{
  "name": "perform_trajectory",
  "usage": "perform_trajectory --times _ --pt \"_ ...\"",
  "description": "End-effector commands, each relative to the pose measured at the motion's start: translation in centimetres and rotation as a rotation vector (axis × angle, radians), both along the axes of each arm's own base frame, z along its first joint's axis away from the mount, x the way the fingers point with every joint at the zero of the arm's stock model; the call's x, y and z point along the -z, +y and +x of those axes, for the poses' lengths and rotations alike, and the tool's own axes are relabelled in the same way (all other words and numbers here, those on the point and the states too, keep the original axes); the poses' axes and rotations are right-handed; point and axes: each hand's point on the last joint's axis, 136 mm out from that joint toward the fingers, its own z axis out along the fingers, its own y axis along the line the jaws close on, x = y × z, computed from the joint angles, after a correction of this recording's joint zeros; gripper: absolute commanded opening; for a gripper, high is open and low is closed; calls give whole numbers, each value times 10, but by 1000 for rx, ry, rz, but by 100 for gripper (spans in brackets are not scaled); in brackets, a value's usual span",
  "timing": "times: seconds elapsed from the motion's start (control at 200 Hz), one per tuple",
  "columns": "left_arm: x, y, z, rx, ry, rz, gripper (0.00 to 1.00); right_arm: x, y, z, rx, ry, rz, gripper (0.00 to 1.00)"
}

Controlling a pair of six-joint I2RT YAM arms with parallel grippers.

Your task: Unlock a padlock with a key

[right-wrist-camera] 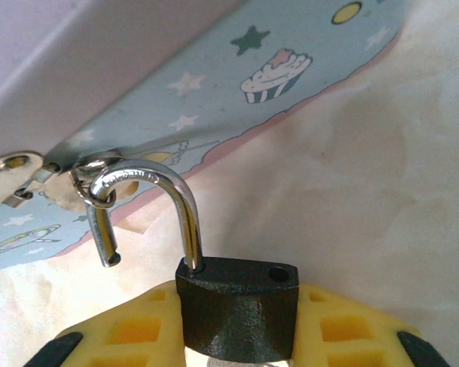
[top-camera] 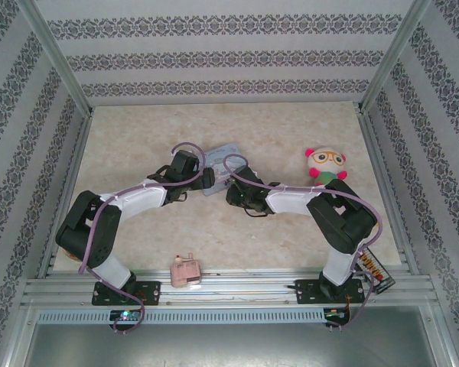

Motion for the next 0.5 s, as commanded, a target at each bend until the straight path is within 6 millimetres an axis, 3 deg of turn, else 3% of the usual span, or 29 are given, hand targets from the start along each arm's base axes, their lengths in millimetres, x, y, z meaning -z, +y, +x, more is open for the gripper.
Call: perform_trajectory --times 0.0,0.5 --pt "19 11 -22 3 78 58 99 9 -6 0 32 27 5 0" --pt "20 13 -23 2 77 65 99 7 0 7 58 27 30 0"
